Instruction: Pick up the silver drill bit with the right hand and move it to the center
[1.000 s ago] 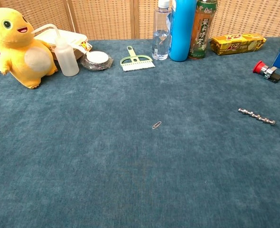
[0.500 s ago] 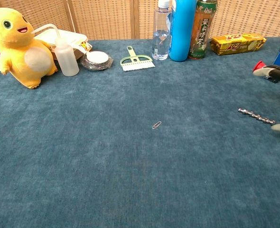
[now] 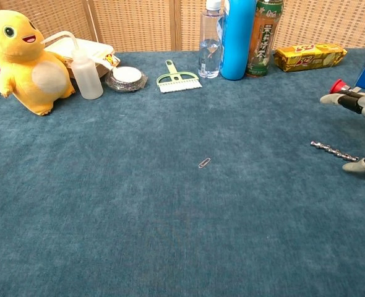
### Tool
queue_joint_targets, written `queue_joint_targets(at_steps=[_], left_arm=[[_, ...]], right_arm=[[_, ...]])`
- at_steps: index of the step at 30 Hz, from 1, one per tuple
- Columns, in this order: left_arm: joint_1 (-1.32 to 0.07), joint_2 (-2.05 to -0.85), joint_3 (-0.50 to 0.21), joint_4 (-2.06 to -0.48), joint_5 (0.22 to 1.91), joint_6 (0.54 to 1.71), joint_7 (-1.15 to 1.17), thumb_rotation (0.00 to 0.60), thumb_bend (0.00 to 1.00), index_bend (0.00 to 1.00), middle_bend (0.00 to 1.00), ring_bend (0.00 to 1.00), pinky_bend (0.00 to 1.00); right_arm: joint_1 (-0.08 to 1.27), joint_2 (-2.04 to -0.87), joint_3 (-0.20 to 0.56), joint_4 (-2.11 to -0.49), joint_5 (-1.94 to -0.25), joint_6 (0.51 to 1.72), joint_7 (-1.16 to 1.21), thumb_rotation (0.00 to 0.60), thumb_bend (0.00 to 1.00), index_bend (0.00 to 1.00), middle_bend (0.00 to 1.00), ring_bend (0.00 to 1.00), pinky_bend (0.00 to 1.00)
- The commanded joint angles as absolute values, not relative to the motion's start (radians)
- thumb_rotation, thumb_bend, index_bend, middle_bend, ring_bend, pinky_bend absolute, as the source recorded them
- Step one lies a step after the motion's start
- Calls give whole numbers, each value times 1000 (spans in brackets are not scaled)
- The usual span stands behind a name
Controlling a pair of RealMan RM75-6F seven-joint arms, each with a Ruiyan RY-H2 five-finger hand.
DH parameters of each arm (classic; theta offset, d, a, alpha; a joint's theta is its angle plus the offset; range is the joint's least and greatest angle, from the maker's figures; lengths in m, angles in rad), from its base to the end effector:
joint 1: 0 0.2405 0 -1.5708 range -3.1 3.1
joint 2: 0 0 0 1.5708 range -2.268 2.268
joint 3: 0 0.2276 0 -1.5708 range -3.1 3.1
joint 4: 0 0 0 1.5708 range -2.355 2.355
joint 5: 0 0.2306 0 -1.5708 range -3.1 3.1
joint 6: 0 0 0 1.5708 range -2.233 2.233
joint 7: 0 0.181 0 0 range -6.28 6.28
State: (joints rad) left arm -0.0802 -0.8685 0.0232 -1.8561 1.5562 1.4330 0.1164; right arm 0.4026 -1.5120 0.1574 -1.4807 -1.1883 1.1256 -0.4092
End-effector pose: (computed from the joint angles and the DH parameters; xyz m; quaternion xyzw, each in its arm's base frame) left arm -0.2674 0.1956 0.1519 -0.6549 -0.3738 -0.3231 0.5718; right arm -0.2280 -0.3112 -0.0148 0.6732 -0.4084 0.3146 0.5301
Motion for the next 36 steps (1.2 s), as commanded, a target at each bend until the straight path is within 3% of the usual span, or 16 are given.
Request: queue_joint_targets(at_steps=[1, 36], left_arm=[[-82, -871, 24, -1855, 1554, 1429, 120, 600, 175, 34, 0, 0, 0], [-83, -869, 31, -1868, 1558, 1422, 118, 600, 175, 34, 0, 0, 0]], right_arm=[[407, -1514, 161, -1471, -1183, 1123, -405, 600, 0, 0, 0, 0, 0], [446, -1526, 181, -1380, -1104, 1088, -399, 600, 0, 0, 0, 0, 0]])
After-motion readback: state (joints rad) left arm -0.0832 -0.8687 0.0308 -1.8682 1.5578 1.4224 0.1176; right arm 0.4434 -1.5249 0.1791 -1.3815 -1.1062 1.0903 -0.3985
